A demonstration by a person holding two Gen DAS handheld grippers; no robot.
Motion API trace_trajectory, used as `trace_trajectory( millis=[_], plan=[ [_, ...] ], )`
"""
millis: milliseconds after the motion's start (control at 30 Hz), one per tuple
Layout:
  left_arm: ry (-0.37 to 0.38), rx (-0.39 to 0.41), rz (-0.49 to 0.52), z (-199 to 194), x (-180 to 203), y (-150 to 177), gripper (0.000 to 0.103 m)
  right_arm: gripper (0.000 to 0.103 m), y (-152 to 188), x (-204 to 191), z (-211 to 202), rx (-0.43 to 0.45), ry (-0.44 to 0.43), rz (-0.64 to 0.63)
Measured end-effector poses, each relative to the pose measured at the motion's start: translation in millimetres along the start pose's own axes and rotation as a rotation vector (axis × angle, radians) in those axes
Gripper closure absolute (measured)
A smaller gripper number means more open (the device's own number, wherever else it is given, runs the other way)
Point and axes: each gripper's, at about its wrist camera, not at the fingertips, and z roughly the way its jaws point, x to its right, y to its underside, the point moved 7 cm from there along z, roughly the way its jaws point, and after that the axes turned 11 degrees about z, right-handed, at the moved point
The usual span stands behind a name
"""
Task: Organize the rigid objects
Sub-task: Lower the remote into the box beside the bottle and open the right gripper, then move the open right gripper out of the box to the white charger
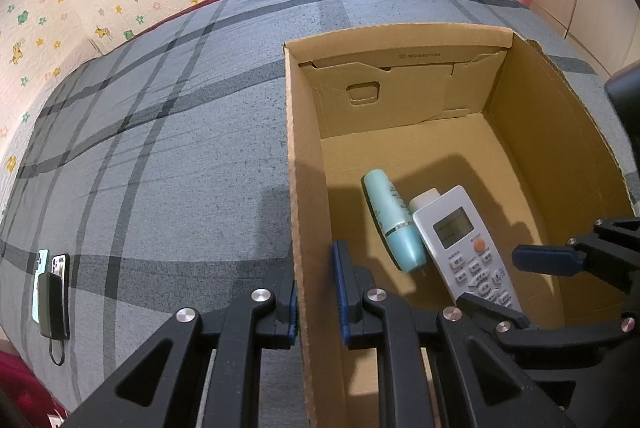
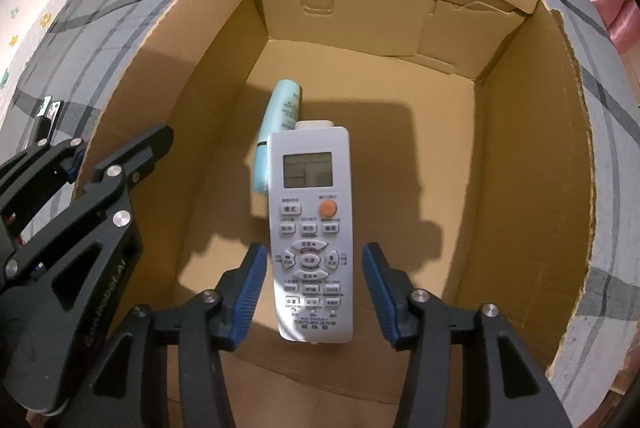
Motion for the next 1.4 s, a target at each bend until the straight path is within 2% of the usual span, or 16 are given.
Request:
trace_trajectory(
  millis=[300, 433, 633, 900, 1033, 1300, 1400],
  plan=[
    [-0.001, -0.001, 0.001, 1, -1, 1, 0.087, 0.048, 3, 2, -18, 0.046, 0.000, -0.010],
    [0.000, -0.001, 0.000, 1, -1, 1, 0.087, 0.045, 5, 5, -38, 0.095, 0.011, -0.019],
    [-0.002, -0.002, 0.001, 0, 0, 1, 0.087, 0.036, 5, 10, -63, 0.173, 0.057, -0.050],
    [-0.007, -0.003, 0.005, 0, 0, 0, 0.087, 0.020, -3, 17, -83, 0.225, 0.048, -0.032],
    [-0.010, -0.003, 0.007, -1, 1, -1, 0.087, 0.016, -5, 26, -95, 0.246, 0.049, -0.017],
    [-0.011, -0.004, 0.009, -1, 1, -1, 0.087, 0.001, -9, 54, -117, 0.293, 0.039, 0.035],
    [-0.011, -0.004, 0.009, -1, 1, -1, 0.087, 0.000, -10, 69, -128, 0.315, 0.047, 0.057]
  ],
)
